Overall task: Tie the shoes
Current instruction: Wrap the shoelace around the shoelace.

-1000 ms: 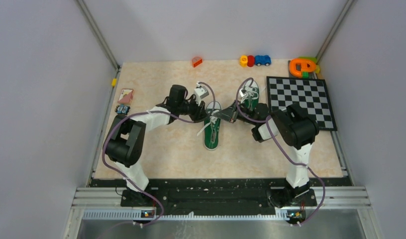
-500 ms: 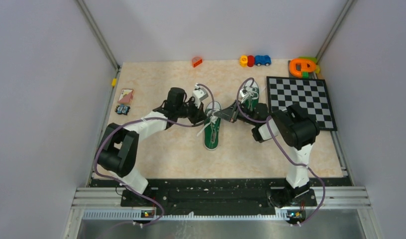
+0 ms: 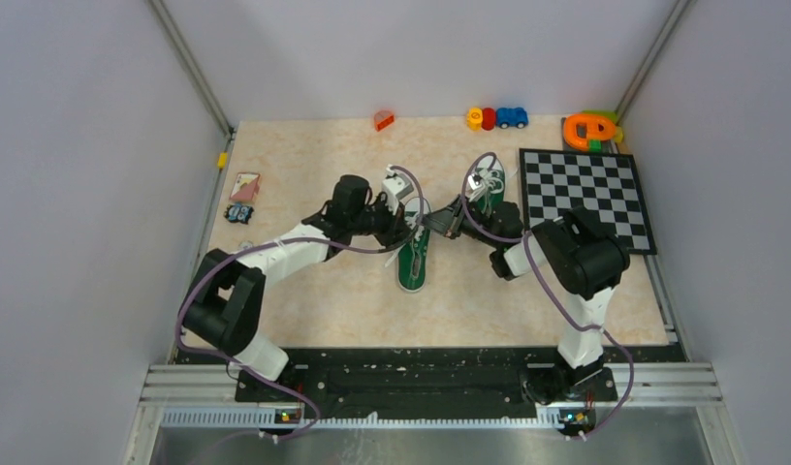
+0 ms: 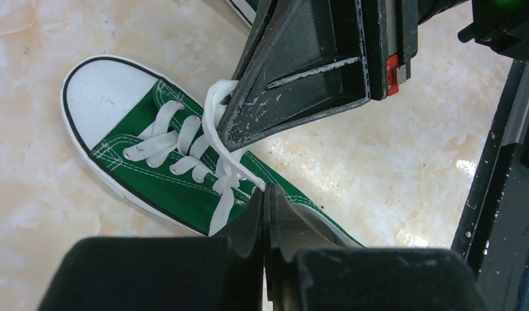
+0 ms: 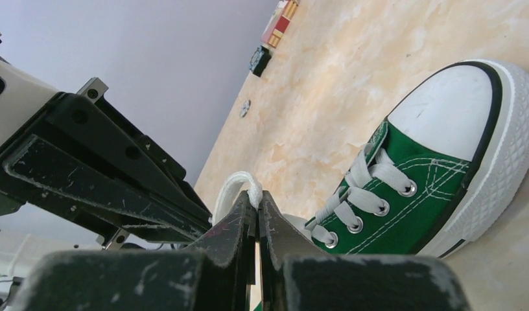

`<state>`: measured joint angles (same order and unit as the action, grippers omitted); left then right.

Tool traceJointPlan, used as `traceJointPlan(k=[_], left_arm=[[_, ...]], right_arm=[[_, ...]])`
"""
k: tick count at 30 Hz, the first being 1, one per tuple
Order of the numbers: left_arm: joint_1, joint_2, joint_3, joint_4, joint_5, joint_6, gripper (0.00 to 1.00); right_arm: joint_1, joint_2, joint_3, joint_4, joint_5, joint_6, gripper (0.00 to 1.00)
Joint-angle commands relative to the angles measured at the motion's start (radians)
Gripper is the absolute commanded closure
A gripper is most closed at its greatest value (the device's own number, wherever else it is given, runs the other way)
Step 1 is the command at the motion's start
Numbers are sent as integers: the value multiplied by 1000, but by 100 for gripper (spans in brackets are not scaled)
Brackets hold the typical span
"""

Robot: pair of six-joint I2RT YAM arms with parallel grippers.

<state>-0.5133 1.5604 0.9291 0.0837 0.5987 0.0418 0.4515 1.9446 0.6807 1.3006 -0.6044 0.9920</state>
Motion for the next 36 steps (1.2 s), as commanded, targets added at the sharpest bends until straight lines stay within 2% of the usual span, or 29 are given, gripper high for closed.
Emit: traceJointPlan(k=[1,11,20,29,36], left_arm=[[-15,23,21,41,-55,-39,100],[-18,100,67,60,-88,-90,100],[-19,96,50,143,-76,-198,100],[-15,116,44,189,-123,-258,100],[63,57,23,141,-57,-315,100]], right_arm=[[16,-57,-4,12,28,-24,100],[17,-62,-2,-1,25,-25,100],[19,-69,-2,-17,27,-29,100],[19,-87,-10,-33,29,-41,100],[18,-102,-1,-78,3,-77,100]])
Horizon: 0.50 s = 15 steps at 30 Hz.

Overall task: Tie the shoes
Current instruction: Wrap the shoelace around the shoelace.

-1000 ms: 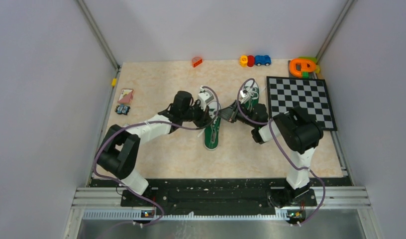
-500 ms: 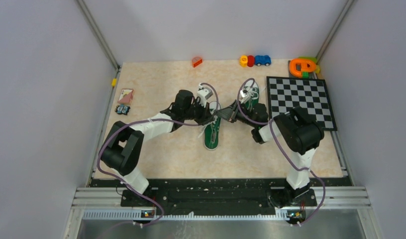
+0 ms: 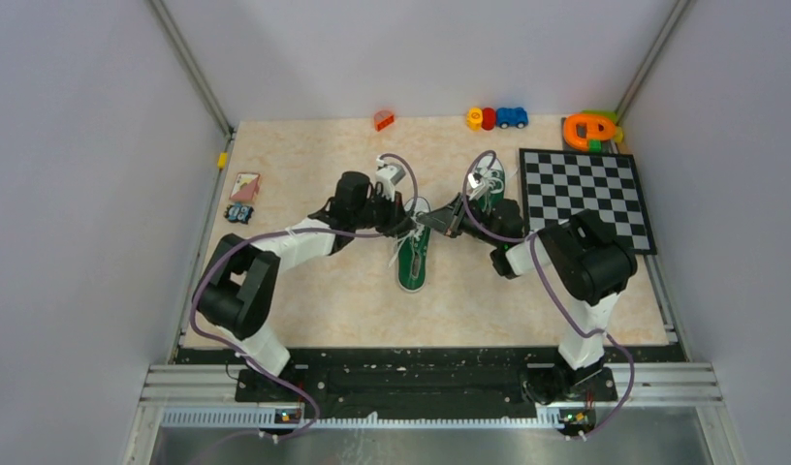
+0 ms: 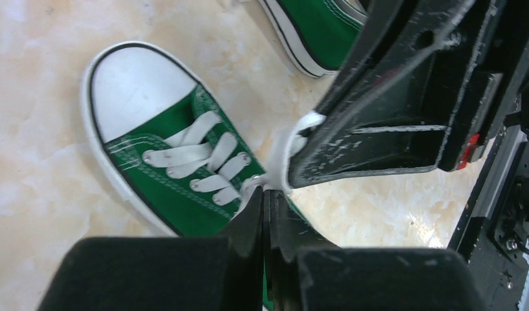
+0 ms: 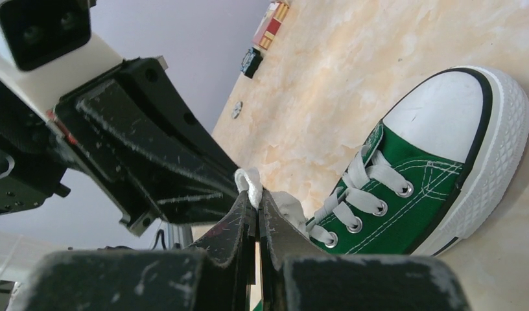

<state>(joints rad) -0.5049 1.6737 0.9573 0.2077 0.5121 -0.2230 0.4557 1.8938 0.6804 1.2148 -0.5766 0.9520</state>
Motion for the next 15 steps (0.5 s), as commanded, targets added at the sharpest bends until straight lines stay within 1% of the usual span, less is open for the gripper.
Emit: traceJointPlan(k=[1,5,9,11,13,14,15], left_arm=[[70,-69,-15,15,38,-58,100],[129,-97,-32,-9,49,-73,100],[144,-61,26,-116,34,-42,99],[144,-43,52,-143,51,-36,83],[136,-49,49,-135,77,-21,64],[128,-60,38,-119,76,-6,59],[119,-76,23,-105,69,15,56]], right_arm=[[14,-52,-1,8,-28,-39,100],[14,-49,-2,12,-37,-44,100],[14,-46,0,14,-45,-42,100],[14,-45,-1,13,-46,-41,100],[14,-46,-1,12,-46,-41,100],[14,-46,0,9,-46,-41,100],[14,-47,1,7,-45,-41,100]])
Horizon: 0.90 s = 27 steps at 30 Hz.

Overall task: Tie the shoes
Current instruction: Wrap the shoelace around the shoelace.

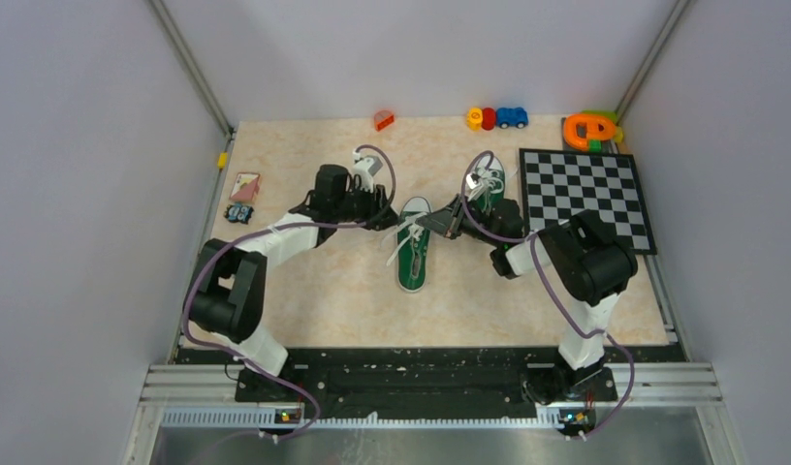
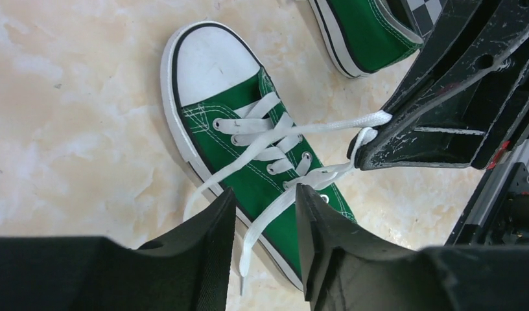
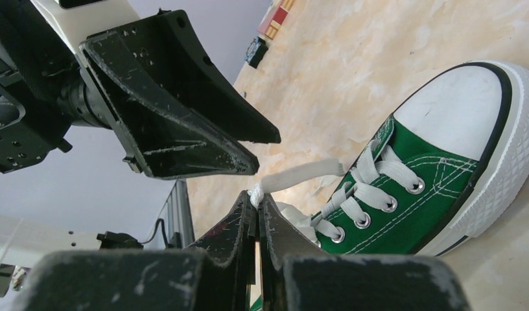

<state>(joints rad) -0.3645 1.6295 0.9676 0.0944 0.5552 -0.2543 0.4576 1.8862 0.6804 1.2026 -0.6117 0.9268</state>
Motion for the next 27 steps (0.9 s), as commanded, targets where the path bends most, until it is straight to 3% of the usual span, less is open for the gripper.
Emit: traceJointPlan(k=[1,4,8,14,16,19,27], left_arm=[[-31,-46,-3,26,25,72,54],[-50,-84,-54,99,43,133,47],[-59,-84,-95,200,96,177,58],[-105,-51,-150,335,72,340,58],[-107,-41,-175,374,158,424,57],[-116,-38,-223,498,126,427,58],[-115,3,-181,468,133,467,68]], right_arm=[[12,-38,2,16,-10,-16,100],[12,-38,4,14,-10,-15,100],[12,-38,5,19,-15,-8,100],[12,-38,7,20,-21,4,100],[12,-39,5,20,-21,5,100],[13,-38,7,22,-23,7,100],[12,-38,7,22,-26,9,100]])
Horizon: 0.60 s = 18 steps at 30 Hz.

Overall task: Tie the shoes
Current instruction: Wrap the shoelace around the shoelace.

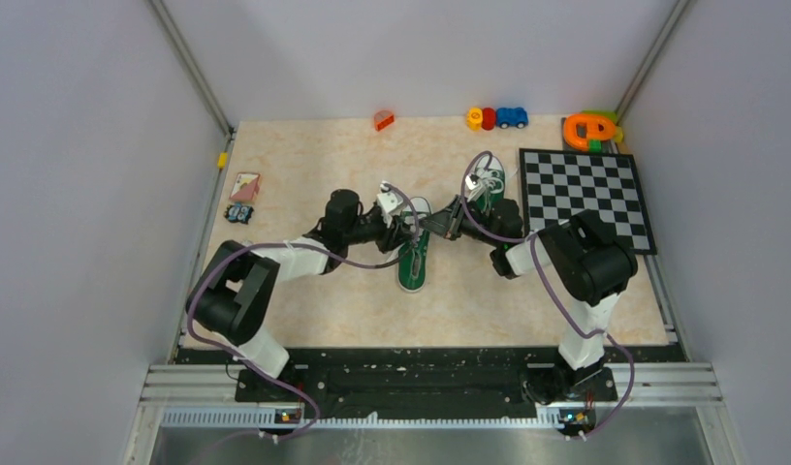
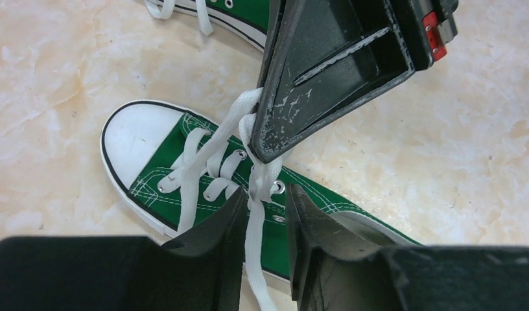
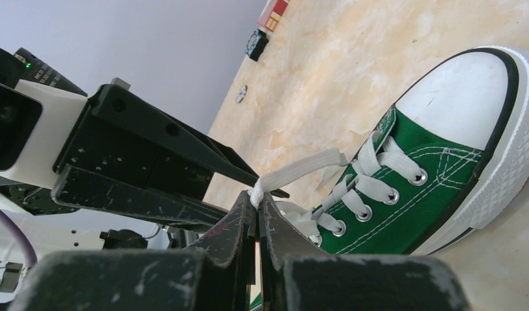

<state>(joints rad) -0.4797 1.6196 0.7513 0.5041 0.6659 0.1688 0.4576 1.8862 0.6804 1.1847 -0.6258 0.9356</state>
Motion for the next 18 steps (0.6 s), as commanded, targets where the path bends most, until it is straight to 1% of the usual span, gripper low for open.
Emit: traceJointPlan(k=[1,9,11,12,13,15,18], left_arm=[[0,16,38,59,21,45,69],[-2,50,68,63,28,46,71],[-3,55,71,72,45,46,74],[-5,58,69,82,48,49,76],[-5,62,67,91,51,52,82],[-8,63,63,96,55,59,100],[-8,56,52,93,54,71,100]], right_arm=[[11,-38,7,39,-12,0,100],[11,-33,7,46,-15,3,100],[11,-33,7,46,-15,3,100],[11,-33,7,46,-15,2,100],[10,-33,8,44,-18,0,100],[10,-33,8,43,-21,-1,98],[9,-33,7,45,-26,-6,86]])
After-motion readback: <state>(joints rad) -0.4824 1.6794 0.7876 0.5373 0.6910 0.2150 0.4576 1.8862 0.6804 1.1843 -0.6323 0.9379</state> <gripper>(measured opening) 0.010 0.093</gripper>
